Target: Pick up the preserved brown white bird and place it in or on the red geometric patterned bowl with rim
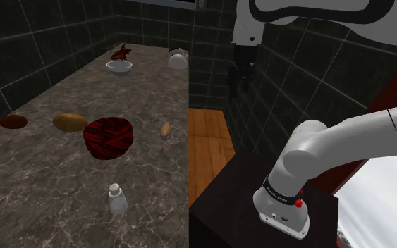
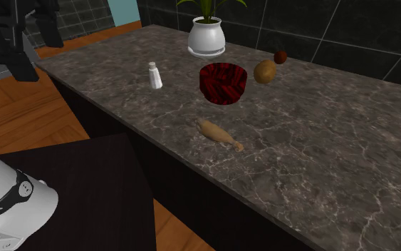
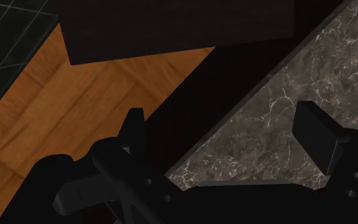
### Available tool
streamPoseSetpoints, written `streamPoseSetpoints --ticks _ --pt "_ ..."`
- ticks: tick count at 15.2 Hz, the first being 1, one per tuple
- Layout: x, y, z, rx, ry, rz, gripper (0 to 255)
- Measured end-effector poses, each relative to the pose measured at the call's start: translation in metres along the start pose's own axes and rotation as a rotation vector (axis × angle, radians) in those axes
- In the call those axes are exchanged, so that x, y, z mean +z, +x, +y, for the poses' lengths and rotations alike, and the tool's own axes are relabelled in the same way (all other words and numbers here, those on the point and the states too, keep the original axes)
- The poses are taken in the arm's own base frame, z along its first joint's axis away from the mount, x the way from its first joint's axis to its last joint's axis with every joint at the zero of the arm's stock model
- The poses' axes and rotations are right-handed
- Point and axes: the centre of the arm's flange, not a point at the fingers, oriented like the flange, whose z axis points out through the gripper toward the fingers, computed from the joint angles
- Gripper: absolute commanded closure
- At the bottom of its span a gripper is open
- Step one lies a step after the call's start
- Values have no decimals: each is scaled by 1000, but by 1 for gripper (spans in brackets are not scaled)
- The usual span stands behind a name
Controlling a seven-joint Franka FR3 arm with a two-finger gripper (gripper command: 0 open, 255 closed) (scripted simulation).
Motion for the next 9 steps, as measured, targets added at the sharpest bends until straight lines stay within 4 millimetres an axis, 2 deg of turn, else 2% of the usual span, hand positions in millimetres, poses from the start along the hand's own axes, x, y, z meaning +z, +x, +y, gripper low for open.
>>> streamPoseSetpoints --ticks 2,9 --pt "3 4 -3 10 1 0 0" --pt "50 67 -31 155 7 12 0"
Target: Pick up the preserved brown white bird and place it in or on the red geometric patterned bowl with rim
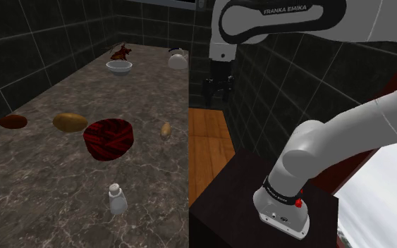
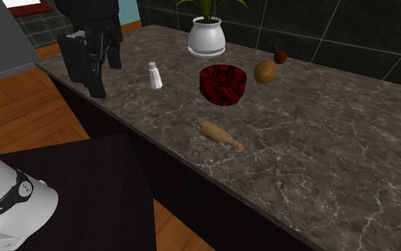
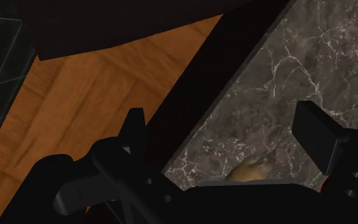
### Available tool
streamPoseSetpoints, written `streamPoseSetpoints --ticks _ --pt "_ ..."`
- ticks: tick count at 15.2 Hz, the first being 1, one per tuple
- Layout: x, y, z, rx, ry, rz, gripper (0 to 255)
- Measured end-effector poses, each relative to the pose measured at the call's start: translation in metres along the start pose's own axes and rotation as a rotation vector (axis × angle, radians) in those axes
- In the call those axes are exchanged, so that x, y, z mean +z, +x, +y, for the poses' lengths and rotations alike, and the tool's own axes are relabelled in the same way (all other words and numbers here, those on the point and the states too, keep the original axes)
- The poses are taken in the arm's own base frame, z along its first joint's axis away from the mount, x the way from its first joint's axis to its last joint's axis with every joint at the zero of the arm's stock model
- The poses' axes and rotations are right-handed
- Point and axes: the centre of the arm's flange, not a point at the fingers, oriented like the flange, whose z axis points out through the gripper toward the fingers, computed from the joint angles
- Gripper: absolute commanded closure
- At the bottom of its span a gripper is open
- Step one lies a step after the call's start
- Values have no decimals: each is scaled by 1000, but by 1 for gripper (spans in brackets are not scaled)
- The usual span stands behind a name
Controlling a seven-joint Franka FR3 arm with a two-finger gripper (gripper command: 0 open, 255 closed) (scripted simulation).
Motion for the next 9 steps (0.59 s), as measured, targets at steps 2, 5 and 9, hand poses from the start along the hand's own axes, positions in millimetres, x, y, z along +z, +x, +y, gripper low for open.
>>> streamPoseSetpoints --ticks 2,5,9 --pt "13 19 -13 45 3 5 0" --pt "37 48 -27 113 6 11 0" --pt "66 87 -44 202 11 18 0"
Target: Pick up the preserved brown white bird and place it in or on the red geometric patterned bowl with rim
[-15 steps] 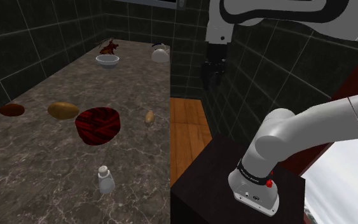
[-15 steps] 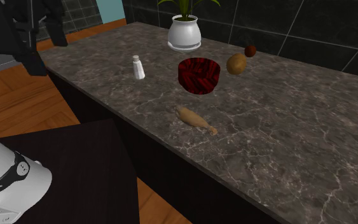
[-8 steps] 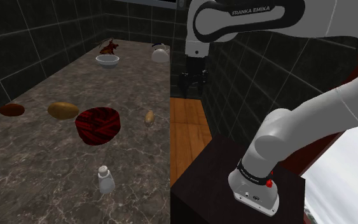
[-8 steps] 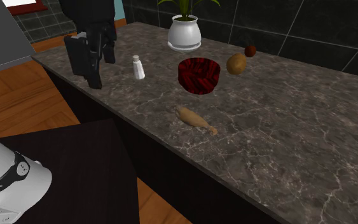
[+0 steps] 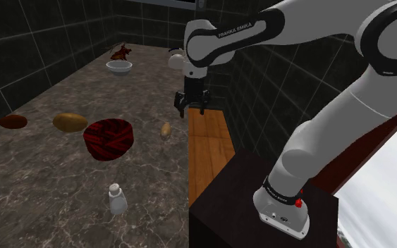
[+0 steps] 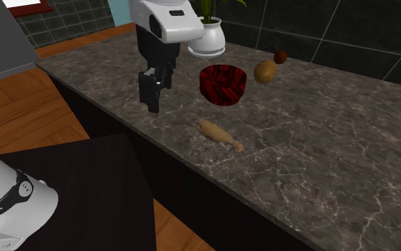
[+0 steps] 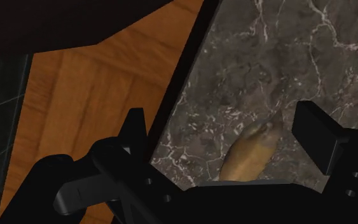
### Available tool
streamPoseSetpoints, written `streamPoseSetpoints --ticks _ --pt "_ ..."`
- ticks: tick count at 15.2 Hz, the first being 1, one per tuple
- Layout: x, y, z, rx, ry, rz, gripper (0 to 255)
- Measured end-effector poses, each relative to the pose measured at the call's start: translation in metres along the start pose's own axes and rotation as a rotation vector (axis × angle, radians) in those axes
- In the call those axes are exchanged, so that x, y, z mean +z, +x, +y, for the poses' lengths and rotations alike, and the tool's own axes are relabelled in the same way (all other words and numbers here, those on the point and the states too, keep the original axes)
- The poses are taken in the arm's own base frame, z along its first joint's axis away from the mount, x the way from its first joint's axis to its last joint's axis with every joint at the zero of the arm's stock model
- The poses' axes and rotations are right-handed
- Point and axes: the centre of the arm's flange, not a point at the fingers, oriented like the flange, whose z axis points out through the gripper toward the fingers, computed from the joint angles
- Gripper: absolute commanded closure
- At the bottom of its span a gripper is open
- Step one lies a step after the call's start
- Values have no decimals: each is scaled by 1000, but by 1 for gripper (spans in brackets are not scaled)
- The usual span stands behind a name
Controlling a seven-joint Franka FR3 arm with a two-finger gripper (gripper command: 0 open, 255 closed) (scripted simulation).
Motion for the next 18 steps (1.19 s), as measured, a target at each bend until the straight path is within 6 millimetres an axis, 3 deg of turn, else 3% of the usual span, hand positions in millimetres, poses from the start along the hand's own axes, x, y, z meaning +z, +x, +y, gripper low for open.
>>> streamPoseSetpoints --ticks 6,13,18 --pt "39 54 -25 135 8 14 0" --pt "90 131 -55 293 17 28 0" --pt "115 146 -56 327 19 31 0"
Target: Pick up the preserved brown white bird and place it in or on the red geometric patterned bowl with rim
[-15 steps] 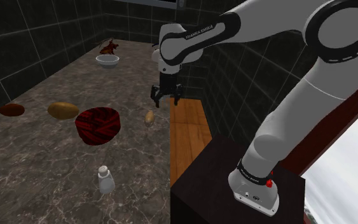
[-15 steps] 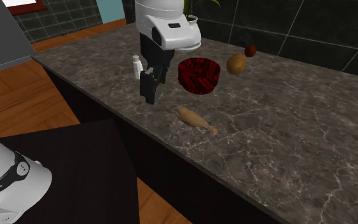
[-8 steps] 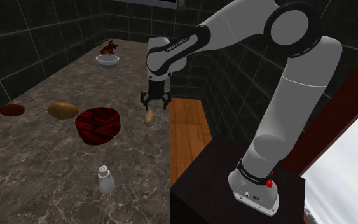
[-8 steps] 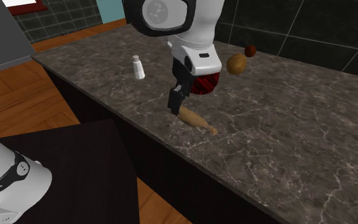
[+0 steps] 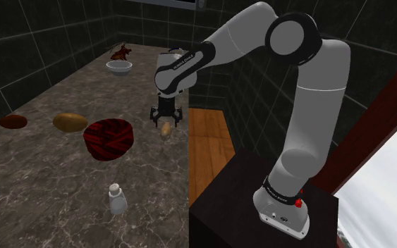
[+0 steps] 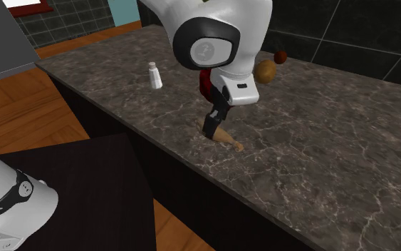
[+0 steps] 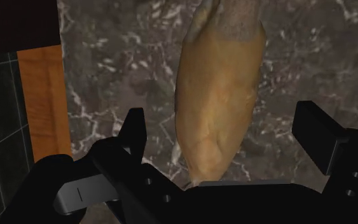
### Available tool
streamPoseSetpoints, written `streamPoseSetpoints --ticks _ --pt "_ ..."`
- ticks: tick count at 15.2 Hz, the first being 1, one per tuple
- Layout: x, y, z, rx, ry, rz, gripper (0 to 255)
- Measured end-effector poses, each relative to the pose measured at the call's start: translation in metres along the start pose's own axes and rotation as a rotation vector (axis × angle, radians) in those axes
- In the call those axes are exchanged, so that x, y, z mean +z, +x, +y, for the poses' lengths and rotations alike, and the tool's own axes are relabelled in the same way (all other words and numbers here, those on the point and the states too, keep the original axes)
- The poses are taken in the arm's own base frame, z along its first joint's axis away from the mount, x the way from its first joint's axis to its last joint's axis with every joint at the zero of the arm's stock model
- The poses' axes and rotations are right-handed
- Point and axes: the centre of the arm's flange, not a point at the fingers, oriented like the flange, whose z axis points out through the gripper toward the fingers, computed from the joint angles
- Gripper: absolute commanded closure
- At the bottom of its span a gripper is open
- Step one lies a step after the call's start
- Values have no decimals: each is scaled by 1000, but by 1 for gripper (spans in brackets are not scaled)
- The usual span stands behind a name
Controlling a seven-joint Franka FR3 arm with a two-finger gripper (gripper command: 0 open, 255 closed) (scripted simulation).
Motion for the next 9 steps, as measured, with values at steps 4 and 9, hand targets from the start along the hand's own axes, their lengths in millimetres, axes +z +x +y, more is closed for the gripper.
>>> streamPoseSetpoints --ticks 4,9 --pt "20 0 0 1 0 0 0" --pt "24 0 0 1 0 0 0"
